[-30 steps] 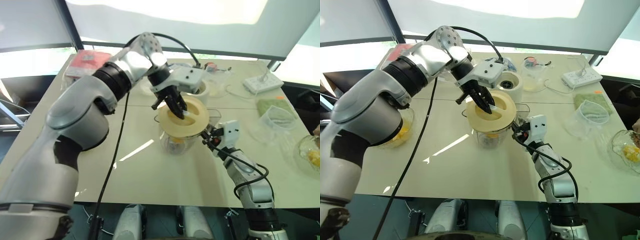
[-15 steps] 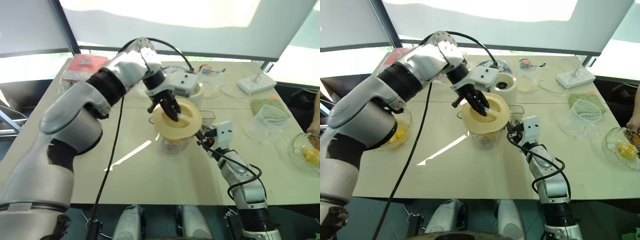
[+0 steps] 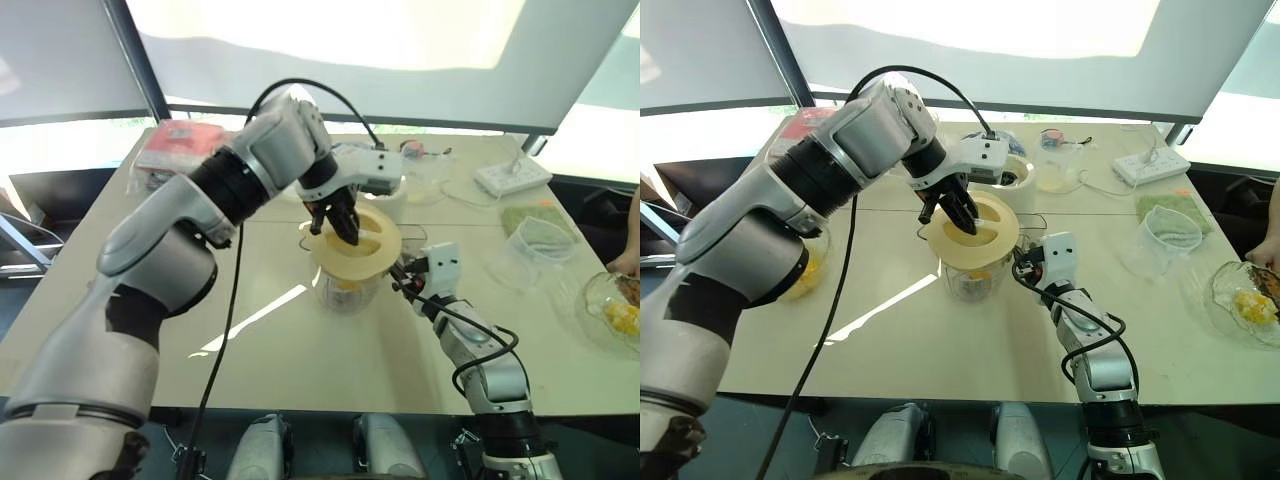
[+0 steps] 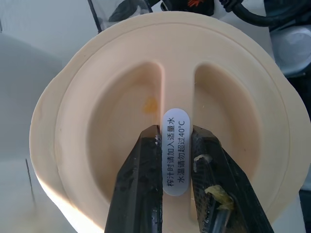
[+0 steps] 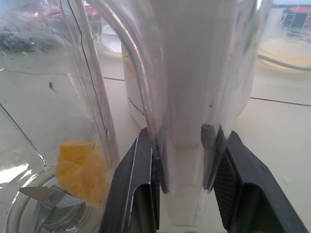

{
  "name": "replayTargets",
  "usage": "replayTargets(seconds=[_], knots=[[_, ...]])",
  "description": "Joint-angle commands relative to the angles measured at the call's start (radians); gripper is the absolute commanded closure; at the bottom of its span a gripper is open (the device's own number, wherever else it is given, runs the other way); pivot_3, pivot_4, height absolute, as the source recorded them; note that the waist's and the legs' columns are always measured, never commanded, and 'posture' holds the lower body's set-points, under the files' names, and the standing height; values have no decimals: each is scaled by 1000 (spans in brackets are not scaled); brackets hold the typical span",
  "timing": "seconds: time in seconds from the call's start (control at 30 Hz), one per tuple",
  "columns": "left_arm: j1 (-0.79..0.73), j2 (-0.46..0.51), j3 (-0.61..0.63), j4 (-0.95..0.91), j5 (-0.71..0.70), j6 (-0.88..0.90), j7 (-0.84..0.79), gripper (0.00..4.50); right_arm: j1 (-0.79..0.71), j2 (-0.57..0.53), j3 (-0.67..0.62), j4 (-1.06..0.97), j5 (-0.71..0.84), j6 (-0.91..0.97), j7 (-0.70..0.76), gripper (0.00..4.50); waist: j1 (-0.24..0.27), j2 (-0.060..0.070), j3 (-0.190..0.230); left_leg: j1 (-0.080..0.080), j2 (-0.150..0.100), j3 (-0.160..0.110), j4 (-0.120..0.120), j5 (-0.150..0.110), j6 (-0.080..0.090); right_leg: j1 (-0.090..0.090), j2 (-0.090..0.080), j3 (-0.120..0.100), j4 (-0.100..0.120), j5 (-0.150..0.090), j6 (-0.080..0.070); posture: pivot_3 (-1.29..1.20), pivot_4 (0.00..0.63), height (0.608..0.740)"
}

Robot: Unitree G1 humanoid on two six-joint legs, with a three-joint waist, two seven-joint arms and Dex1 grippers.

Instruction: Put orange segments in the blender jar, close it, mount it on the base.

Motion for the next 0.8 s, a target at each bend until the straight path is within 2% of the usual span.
replayTargets(seconds=[0.03,0.13,0.23,0.3,0.43,0.63,0.8], knots=[[168,-20,-103,43,85,247,72,4255,-13,-2,-74,-52,8,-32,-33,3611,0,3,-3,4,0,-1,-2,0,0,1,0,0,-3,0,0,0,150,740],[183,-93,27,90,80,414,234,4255,-10,2,-71,-54,8,-31,-39,3611,7,7,-8,5,-1,-3,-3,0,0,3,-1,0,-6,-1,0,0,150,740],[185,-137,123,114,69,526,316,4255,-6,3,-70,-55,8,-32,-43,3611,21,9,-10,5,-6,-5,-3,0,0,6,-5,0,-6,-3,4,0,150,740],[191,-147,146,106,67,553,339,4255,-6,2,-73,-53,8,-32,-42,3611,29,10,-10,4,-8,-5,-3,0,0,6,-8,0,-6,-3,5,0,150,740],[223,-117,106,34,58,554,317,4255,-9,1,-76,-49,9,-30,-36,3611,26,9,-13,3,-12,-6,-4,0,0,7,-11,1,-8,-3,5,0,150,740],[277,2,29,-147,78,367,220,4255,-8,3,-77,-46,9,-31,-30,3611,13,7,-16,5,-11,-6,-8,-1,0,6,-14,1,-8,-3,4,0,150,740],[280,58,-2,-218,76,347,161,4255,-7,4,-75,-42,10,-34,-31,3611,-2,8,-16,6,-10,-8,-10,-1,0,5,-15,1,-8,-3,2,0,150,740]])
